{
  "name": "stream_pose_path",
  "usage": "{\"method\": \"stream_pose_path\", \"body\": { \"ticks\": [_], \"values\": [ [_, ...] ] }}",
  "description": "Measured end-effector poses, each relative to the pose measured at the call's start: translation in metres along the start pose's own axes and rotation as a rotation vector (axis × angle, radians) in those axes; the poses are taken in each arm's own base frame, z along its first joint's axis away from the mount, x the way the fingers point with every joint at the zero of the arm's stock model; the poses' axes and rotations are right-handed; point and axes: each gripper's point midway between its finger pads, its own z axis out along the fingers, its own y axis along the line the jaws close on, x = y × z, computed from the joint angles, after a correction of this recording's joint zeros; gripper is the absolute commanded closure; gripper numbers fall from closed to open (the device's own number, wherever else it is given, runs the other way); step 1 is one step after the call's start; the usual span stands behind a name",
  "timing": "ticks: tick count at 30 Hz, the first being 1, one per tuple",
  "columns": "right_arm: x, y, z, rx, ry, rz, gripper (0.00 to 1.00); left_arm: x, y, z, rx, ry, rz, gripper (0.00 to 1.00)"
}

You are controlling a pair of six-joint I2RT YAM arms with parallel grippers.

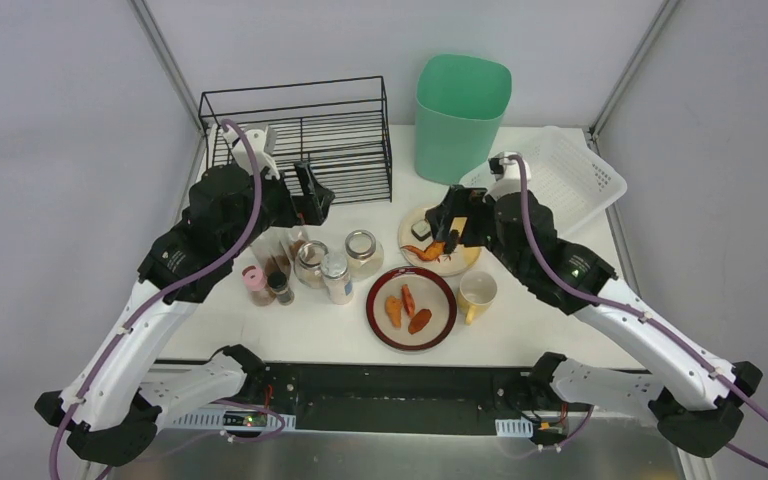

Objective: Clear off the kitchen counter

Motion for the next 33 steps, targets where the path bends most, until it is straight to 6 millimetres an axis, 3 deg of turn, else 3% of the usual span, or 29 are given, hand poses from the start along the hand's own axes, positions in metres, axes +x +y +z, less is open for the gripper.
{"method": "stream_pose_path", "body": {
  "ticks": [4,17,27,33],
  "values": [
    [0.01,0.006,0.007,-0.023,0.044,-0.025,0.01,0.003,0.01,-0.005,-0.047,0.016,0.005,0.0],
    [0.032,0.046,0.022,-0.217,0.128,-0.068,0.01,0.007,0.067,-0.039,-0.318,-0.054,-0.06,0.0],
    [0.069,0.049,0.035,-0.244,0.223,-0.103,0.01,0.062,0.102,-0.047,-0.445,0.013,-0.09,0.0],
    [0.08,0.053,0.036,-0.268,0.248,-0.108,0.03,0.074,0.119,-0.044,-0.541,0.011,-0.099,0.0]
  ]
}}
